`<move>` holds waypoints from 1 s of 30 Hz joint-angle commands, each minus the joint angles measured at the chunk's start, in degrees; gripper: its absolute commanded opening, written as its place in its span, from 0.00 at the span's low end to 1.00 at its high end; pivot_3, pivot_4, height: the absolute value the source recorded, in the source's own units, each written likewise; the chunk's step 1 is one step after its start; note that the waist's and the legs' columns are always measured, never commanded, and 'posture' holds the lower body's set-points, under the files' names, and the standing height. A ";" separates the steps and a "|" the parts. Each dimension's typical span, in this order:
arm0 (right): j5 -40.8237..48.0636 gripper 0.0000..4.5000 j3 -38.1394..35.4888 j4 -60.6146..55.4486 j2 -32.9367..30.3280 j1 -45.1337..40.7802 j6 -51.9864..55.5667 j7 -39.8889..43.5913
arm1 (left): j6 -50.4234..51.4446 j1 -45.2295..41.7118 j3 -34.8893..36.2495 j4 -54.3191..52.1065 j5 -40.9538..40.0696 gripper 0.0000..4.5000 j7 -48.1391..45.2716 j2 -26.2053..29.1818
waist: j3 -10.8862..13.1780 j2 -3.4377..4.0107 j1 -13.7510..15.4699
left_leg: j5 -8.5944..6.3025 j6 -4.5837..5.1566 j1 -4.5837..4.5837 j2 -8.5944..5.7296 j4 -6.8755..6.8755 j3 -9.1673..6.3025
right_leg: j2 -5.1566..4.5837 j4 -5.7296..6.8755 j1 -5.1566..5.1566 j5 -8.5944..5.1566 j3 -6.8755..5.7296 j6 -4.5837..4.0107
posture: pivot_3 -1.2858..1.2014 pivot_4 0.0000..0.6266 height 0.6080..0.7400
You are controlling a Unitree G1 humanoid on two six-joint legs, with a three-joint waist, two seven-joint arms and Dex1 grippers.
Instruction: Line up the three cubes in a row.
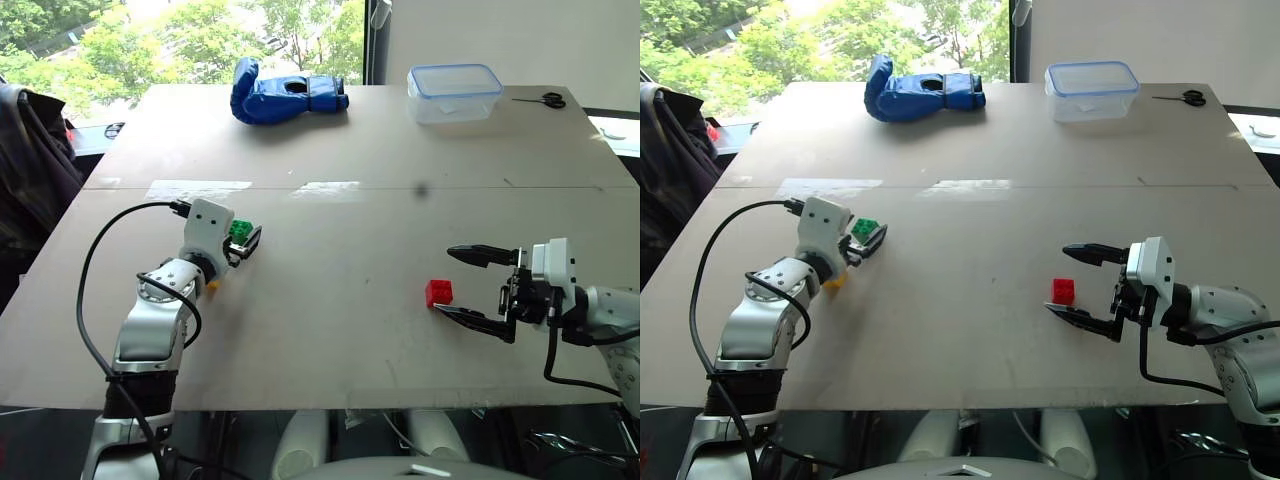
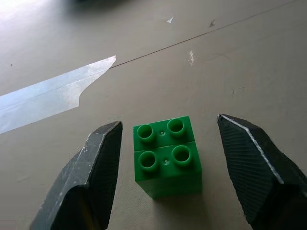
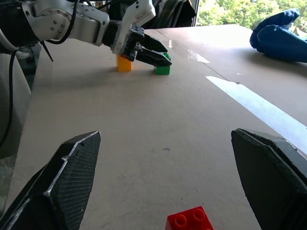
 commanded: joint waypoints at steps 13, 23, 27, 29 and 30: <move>0.35 1.00 -1.90 -1.09 -0.68 -0.17 -1.47 0.03 | 12.85 -1.15 1.44 -1.52 -1.92 0.74 1.47 -1.22 | -0.07 0.12 -0.05 | 0.00 0.00 0.03 0.00 0.00 0.03 | 0.01 0.02 0.00 0.00 0.04 0.00 | 0.52 0.24 1.00; 0.32 1.00 -2.23 -0.68 -1.08 -0.42 -1.68 0.05 | 17.61 -2.65 0.50 -2.67 -2.08 0.56 1.25 -0.88 | -0.01 0.02 0.03 | 0.05 -0.08 -0.01 0.00 0.00 -0.02 | 0.02 -0.01 0.00 0.00 0.03 0.00 | 0.52 0.24 1.00; 0.32 1.00 -2.27 -1.03 -1.08 -0.17 -1.65 -0.21 | 14.55 -3.85 1.21 -2.08 -1.86 0.28 1.99 -1.70 | 0.00 0.01 0.17 | 0.06 -0.11 -0.04 0.00 0.00 -0.03 | 0.01 -0.02 0.00 0.00 0.03 0.00 | 0.52 0.24 1.00; 0.28 1.00 -2.29 -1.02 -1.08 -0.10 -1.70 -0.23 | 13.04 -4.21 1.14 -1.88 -1.92 0.28 1.90 -2.02 | 0.01 -0.01 0.20 | 0.07 -0.13 -0.07 0.00 0.00 -0.06 | -0.01 -0.03 0.00 0.00 0.03 0.00 | 0.52 0.24 1.00; 0.26 1.00 -2.30 -1.03 -1.06 -0.06 -1.71 -0.28 | 12.72 -4.31 1.04 -1.75 -2.01 0.28 1.74 -2.10 | 0.01 -0.01 0.23 | 0.08 -0.13 -0.07 0.00 0.00 -0.06 | -0.01 -0.03 0.00 0.00 0.03 0.00 | 0.52 0.24 1.00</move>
